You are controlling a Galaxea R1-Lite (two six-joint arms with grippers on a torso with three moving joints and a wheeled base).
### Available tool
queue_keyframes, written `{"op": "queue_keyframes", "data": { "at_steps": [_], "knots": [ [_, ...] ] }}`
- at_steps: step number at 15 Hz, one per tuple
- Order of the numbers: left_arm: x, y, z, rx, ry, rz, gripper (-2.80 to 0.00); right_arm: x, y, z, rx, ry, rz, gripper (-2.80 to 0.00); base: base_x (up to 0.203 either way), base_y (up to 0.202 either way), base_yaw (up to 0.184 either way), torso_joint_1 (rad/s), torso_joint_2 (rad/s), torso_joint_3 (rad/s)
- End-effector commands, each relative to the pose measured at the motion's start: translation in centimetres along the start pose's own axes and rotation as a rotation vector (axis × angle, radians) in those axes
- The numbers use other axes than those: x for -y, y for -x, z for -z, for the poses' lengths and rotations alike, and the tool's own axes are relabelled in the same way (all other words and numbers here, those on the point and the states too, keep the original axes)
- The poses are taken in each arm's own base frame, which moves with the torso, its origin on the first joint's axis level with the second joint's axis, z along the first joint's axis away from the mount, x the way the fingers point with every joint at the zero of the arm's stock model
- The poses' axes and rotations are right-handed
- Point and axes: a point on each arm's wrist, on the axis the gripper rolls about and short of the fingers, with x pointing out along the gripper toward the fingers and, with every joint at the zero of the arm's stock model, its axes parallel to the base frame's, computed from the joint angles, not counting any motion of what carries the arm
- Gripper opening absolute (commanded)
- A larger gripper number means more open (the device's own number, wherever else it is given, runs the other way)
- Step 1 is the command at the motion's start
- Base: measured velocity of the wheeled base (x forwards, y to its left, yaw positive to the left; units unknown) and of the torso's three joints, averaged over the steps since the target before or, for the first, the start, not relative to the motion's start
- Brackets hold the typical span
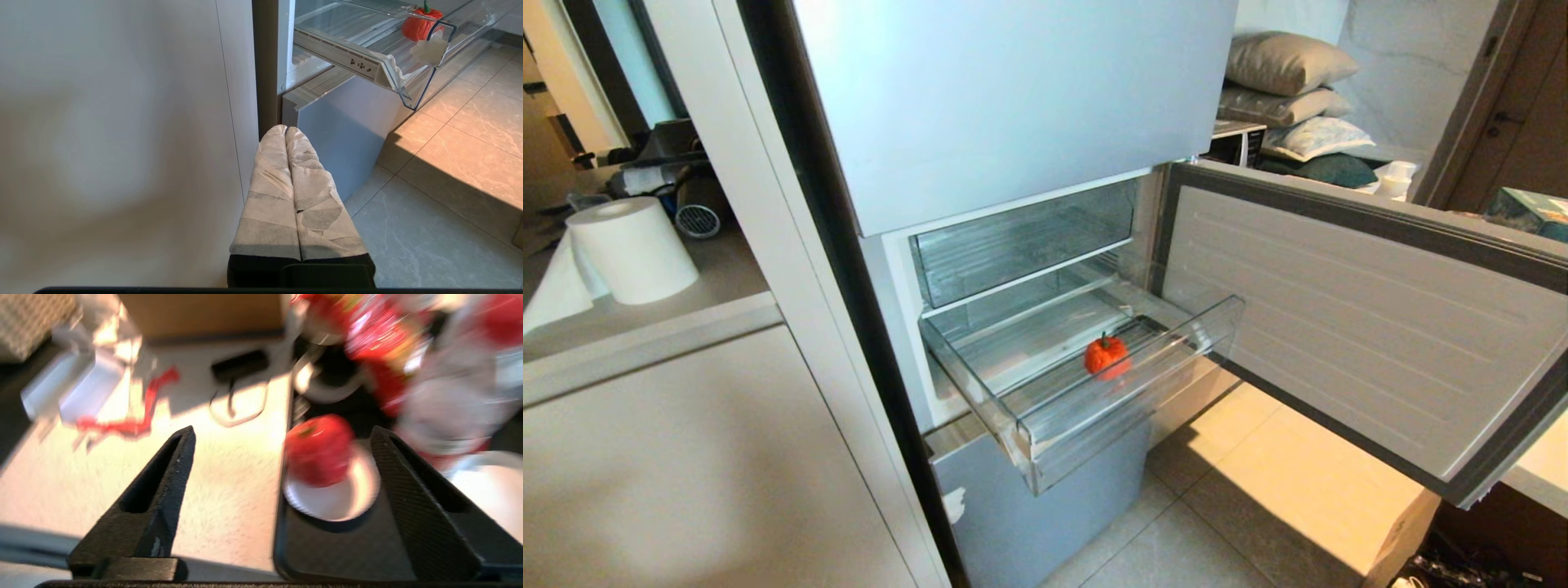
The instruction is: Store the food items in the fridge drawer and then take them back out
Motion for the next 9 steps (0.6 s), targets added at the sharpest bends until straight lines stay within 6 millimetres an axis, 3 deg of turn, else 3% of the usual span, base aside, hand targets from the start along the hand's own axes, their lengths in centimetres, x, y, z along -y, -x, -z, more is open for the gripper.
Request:
{"op": "queue_keyframes", "data": {
  "at_steps": [1,9],
  "knots": [
    [0.0,0.0,0.0,-0.002,0.0,0.0,-2.8,-0.2,-3.4,3.2,-0.089,0.029,-0.021,0.0,0.0,0.0,0.0,0.0,0.0,0.0],
    [0.0,0.0,0.0,-0.001,0.0,0.0,-2.8,1.1,-8.0,6.2,-0.113,0.057,0.047,0.0,0.0,0.0,0.0,0.0,0.0,0.0]
  ]
}}
